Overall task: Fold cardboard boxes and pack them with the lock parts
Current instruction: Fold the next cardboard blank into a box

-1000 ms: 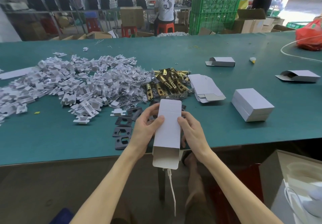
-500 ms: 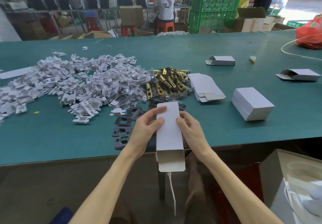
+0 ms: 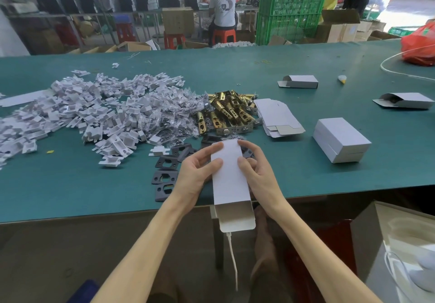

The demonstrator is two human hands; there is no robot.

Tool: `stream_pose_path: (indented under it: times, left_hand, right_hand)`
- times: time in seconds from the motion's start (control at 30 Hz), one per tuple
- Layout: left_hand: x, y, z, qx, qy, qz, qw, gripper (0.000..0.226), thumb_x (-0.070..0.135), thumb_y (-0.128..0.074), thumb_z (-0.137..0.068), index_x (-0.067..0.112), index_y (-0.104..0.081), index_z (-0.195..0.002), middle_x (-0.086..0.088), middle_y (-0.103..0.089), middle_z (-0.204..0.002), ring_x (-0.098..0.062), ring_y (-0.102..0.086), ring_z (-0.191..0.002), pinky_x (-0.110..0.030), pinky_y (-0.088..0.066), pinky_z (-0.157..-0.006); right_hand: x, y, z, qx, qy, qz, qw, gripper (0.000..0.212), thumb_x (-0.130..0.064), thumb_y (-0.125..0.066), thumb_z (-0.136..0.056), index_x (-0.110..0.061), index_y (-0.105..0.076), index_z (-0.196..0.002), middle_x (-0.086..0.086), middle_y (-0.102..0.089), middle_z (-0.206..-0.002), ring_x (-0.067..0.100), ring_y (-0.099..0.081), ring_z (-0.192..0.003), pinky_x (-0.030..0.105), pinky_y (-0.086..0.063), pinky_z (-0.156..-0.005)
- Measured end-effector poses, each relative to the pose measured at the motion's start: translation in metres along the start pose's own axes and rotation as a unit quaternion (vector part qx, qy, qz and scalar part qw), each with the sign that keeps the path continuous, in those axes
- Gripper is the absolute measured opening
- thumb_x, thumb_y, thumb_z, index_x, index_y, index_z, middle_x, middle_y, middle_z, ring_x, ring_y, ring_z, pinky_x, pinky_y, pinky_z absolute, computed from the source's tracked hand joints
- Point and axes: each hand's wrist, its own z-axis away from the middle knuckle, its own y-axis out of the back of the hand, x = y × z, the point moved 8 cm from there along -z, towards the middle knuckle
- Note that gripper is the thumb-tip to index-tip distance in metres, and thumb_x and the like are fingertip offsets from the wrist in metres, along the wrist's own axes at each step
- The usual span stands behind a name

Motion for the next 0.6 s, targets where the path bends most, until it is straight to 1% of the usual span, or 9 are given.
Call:
stream_pose_path:
  times: [0.07, 0.17, 0.3, 0.4, 0.47, 0.6]
  left_hand:
    - [-0.0009, 0.0006, -0.0001, 0.002, 0.006, 0.003, 1.000, 0.044, 0.016, -0.076, -0.089, 0.014, -0.069, -0.133, -0.012, -0.074, -0.125, -0.026, -0.071, -0.108, -0.037, -0.063, -0.088]
    - [-0.0023, 0.0005, 0.0001, -0.001, 0.011, -0.006, 1.000, 0.045, 0.019, -0.079, -0.088, 0.013, -0.068, -0.131, -0.014, -0.074, -0.124, -0.028, -0.071, -0.107, -0.039, -0.063, -0.088]
    - [-0.0032, -0.0015, 0.0002, -0.007, 0.017, -0.060, 0.998, 0.051, 0.027, -0.081, -0.084, 0.015, -0.066, -0.132, -0.011, -0.073, -0.125, -0.032, -0.071, -0.112, -0.047, -0.059, -0.095]
    - [-0.0042, -0.0041, 0.0002, -0.017, 0.031, -0.080, 0.996, 0.056, 0.031, -0.080, -0.084, 0.017, -0.064, -0.135, -0.010, -0.073, -0.127, -0.032, -0.070, -0.115, -0.048, -0.058, -0.098]
    - [-0.0037, -0.0050, 0.0004, -0.019, 0.033, -0.094, 0.995, 0.055, 0.032, -0.079, -0.084, 0.017, -0.064, -0.134, -0.009, -0.073, -0.126, -0.031, -0.070, -0.115, -0.046, -0.059, -0.097]
    - [-0.0013, -0.0083, 0.0019, -0.028, 0.023, -0.130, 0.991, 0.043, 0.036, -0.076, -0.087, 0.016, -0.069, -0.125, -0.009, -0.076, -0.116, -0.023, -0.072, -0.104, -0.033, -0.059, -0.086]
  right_hand:
    - [0.0019, 0.0023, -0.0007, 0.010, -0.002, 0.007, 1.000, 0.029, -0.029, -0.056, -0.104, -0.039, -0.053, -0.132, 0.016, -0.068, -0.092, 0.036, -0.071, -0.084, 0.054, -0.058, -0.071]
    - [0.0047, 0.0046, -0.0006, 0.018, -0.007, 0.018, 1.000, 0.026, -0.034, -0.059, -0.102, -0.042, -0.056, -0.127, 0.009, -0.068, -0.090, 0.029, -0.071, -0.084, 0.053, -0.058, -0.072]
    - [0.0066, 0.0070, 0.0002, 0.021, -0.013, 0.017, 1.000, 0.024, -0.036, -0.060, -0.101, -0.040, -0.058, -0.124, 0.010, -0.066, -0.089, 0.029, -0.071, -0.085, 0.054, -0.057, -0.074]
    - [0.0055, 0.0075, 0.0012, 0.016, -0.016, 0.002, 1.000, 0.023, -0.037, -0.060, -0.101, -0.039, -0.059, -0.123, 0.006, -0.068, -0.092, 0.028, -0.072, -0.084, 0.049, -0.059, -0.072]
    - [0.0044, 0.0071, 0.0019, 0.012, -0.019, 0.001, 1.000, 0.022, -0.037, -0.060, -0.101, -0.039, -0.059, -0.123, 0.002, -0.069, -0.092, 0.026, -0.073, -0.084, 0.046, -0.059, -0.071]
    - [0.0028, 0.0054, 0.0027, 0.005, -0.028, -0.010, 1.000, 0.024, -0.037, -0.059, -0.101, -0.034, -0.058, -0.125, -0.004, -0.070, -0.095, 0.026, -0.073, -0.086, 0.048, -0.060, -0.072]
